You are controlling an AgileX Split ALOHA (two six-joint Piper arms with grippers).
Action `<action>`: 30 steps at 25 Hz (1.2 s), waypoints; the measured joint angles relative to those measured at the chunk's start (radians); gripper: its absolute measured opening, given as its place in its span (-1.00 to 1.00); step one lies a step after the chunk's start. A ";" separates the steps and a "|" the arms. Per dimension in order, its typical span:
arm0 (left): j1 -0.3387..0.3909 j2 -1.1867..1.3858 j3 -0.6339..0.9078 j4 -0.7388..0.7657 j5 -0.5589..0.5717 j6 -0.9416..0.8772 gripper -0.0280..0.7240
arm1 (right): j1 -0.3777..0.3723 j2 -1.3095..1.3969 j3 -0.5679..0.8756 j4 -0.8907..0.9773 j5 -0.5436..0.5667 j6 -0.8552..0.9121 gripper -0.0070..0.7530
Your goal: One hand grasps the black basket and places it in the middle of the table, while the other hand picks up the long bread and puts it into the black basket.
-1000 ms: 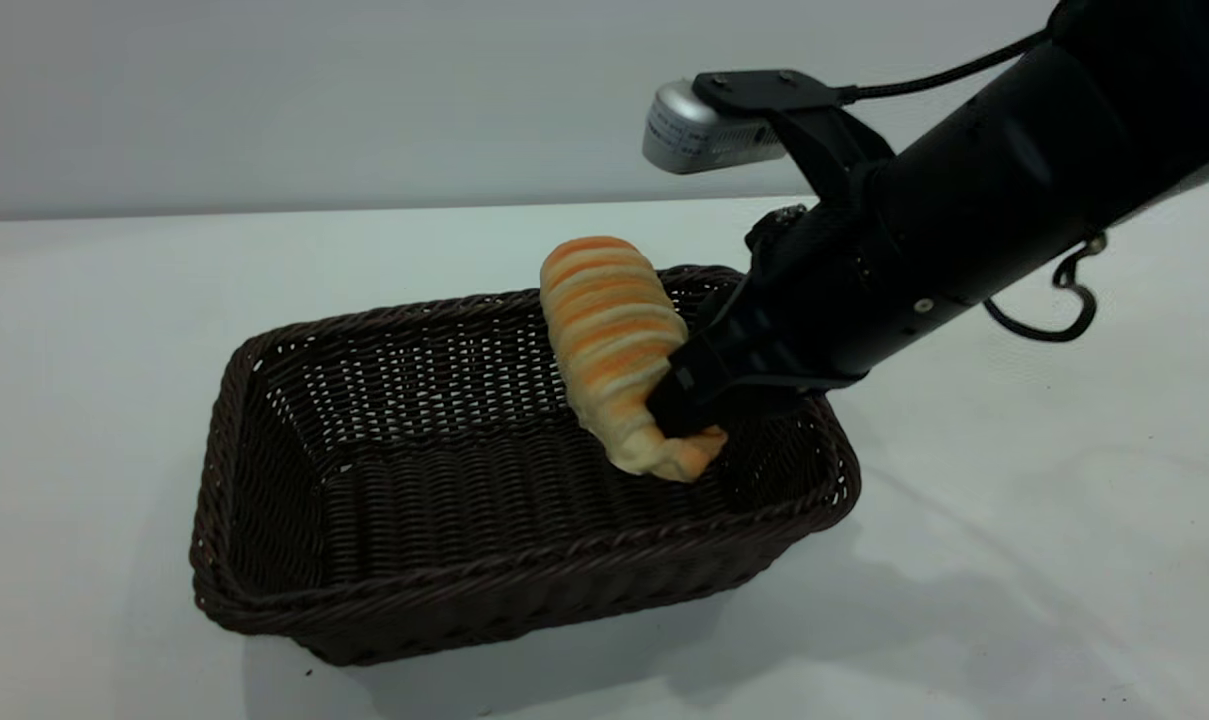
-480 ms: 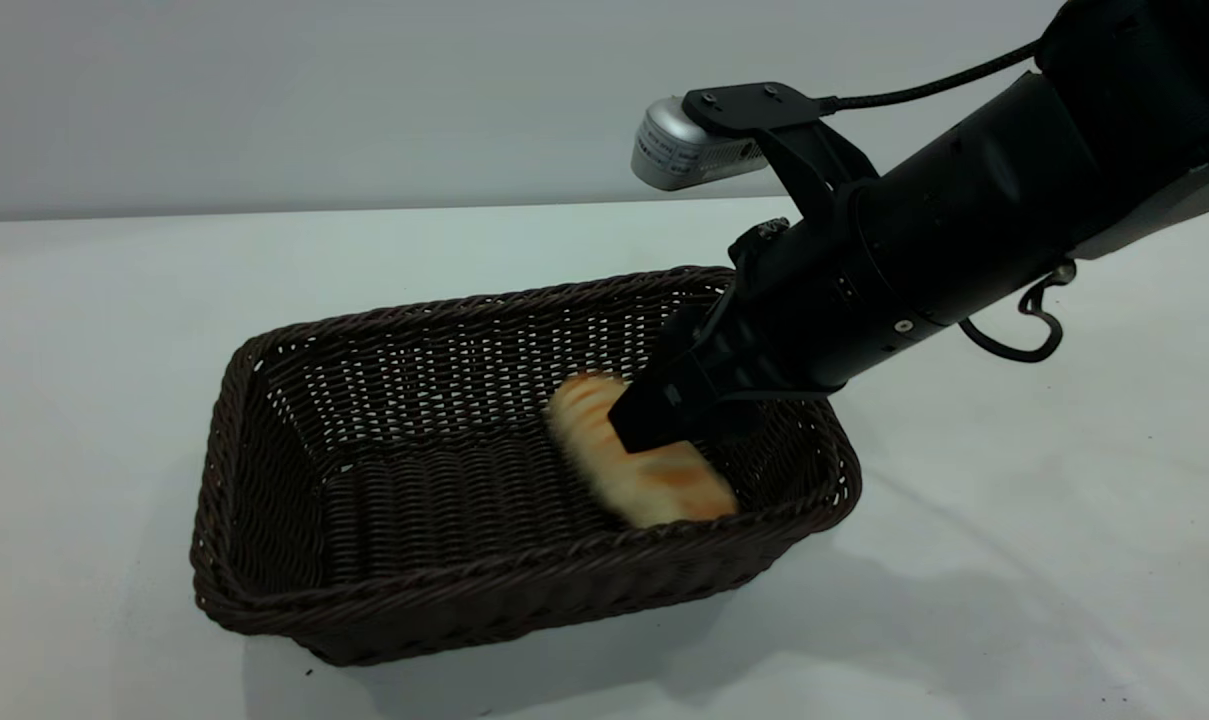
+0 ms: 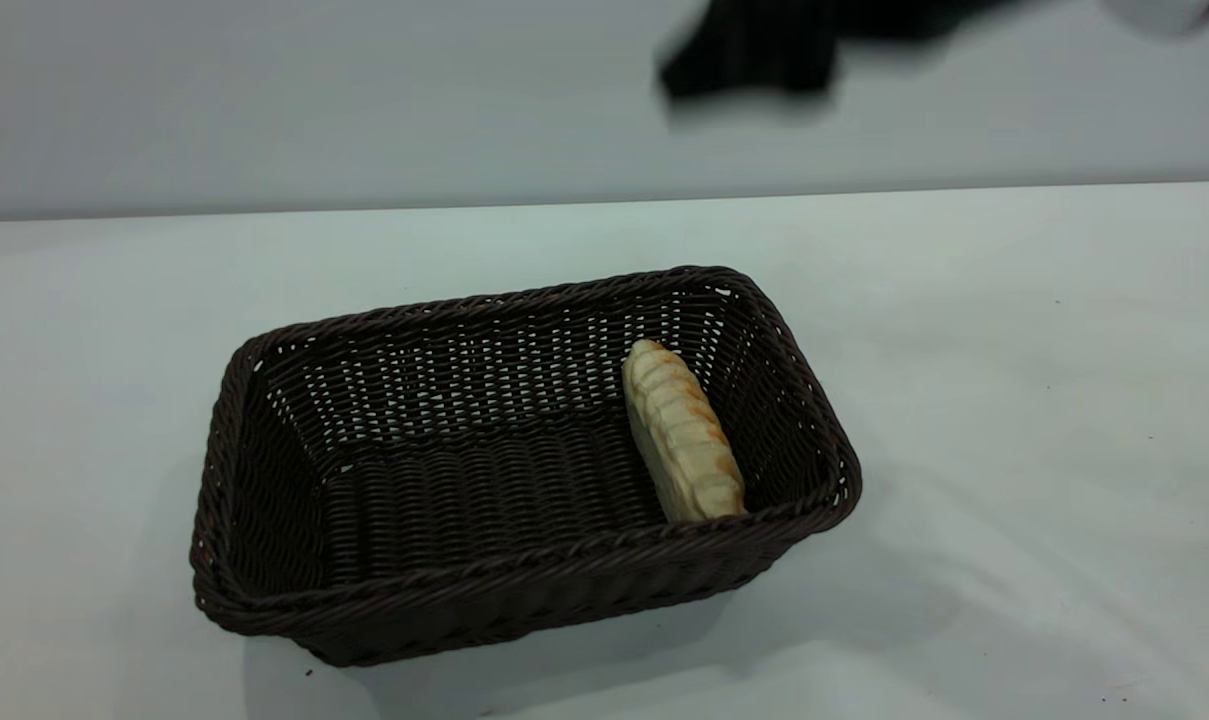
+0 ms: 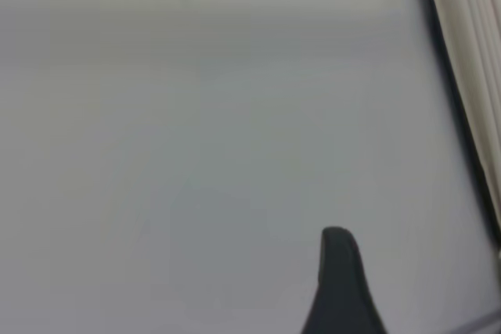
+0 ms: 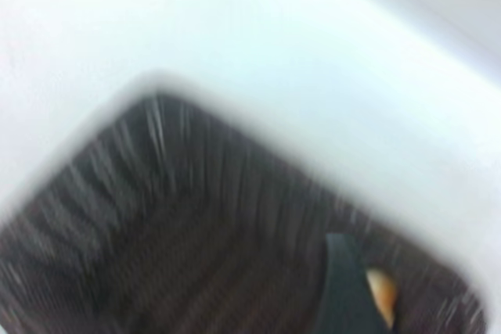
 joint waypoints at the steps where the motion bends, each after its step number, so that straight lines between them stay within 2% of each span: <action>1: 0.000 0.000 0.000 0.016 0.017 0.000 0.62 | 0.000 -0.054 0.000 -0.056 0.013 0.066 0.23; 3: 0.000 0.000 0.000 0.055 0.055 -0.001 0.62 | 0.000 -0.184 0.000 -0.215 0.069 0.219 0.20; 7: 0.000 0.000 0.000 0.190 0.143 -0.064 0.62 | 0.001 -0.356 0.000 -0.672 0.298 0.659 0.18; 10: 0.000 0.000 0.000 0.350 0.225 -0.203 0.59 | 0.003 -0.444 0.004 -0.997 0.494 1.003 0.18; 13: 0.000 0.000 0.019 0.494 0.314 -0.368 0.56 | 0.008 -0.533 0.013 -1.175 0.623 1.204 0.18; 16: 0.000 0.000 0.074 0.628 0.416 -0.475 0.55 | 0.009 -0.634 0.032 -1.231 0.744 1.292 0.18; 19: 0.000 0.000 0.155 0.690 0.493 -0.532 0.54 | 0.009 -0.750 0.099 -1.252 0.832 1.326 0.18; 25: 0.000 0.001 0.302 0.724 0.608 -0.559 0.54 | 0.010 -1.042 0.326 -1.263 0.863 1.344 0.18; 30: 0.000 0.001 0.350 0.767 0.613 -0.579 0.54 | 0.010 -1.207 0.406 -1.289 0.883 1.359 0.18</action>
